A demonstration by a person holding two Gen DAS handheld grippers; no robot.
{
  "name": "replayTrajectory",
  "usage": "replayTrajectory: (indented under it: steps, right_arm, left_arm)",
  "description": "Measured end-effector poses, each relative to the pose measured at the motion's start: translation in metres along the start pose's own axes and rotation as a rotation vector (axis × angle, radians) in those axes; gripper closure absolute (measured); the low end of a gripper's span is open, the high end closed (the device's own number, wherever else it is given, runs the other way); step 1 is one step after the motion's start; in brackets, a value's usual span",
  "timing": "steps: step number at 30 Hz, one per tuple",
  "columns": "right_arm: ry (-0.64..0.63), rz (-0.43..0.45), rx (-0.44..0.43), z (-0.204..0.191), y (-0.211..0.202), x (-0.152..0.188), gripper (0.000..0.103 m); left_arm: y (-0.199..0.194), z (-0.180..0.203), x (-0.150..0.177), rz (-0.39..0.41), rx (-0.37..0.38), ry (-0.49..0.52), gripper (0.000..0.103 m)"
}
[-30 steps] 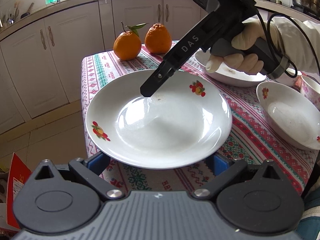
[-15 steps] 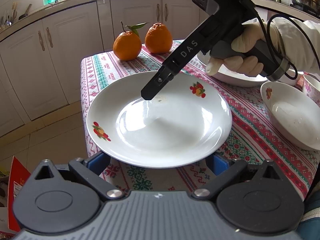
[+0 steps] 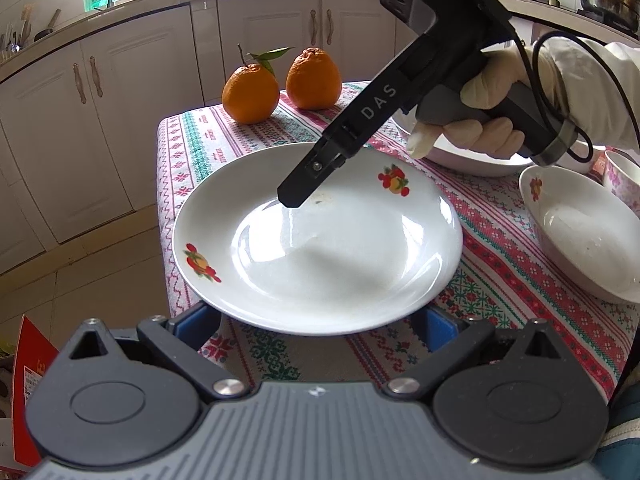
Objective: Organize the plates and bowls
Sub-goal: 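Lift the held plate with both grippers and carry it toward another white plate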
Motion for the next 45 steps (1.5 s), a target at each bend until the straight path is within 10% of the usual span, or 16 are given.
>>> replayTrajectory:
  steps: [21, 45]
  right_arm:
    - [-0.051, 0.096, 0.091, -0.035, -0.086, 0.034, 0.000]
    - [0.066, 0.235, 0.368, -0.037, -0.227, 0.194, 0.000]
  left_arm:
    - [-0.056, 0.027, 0.000, 0.085, -0.047, -0.041, 0.001]
    - [-0.065, 0.149, 0.011, 0.125, 0.086, 0.039, 0.001]
Point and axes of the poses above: each gripper's, at about its wrist camera, not at the fingertips, and y roughly the way its jaws point, z to its right, x to its underside, the point moved 5 cm from there along y, roughly the way its jaws point, and after that the axes turned 5 degrees about y, right-handed, at the moved point
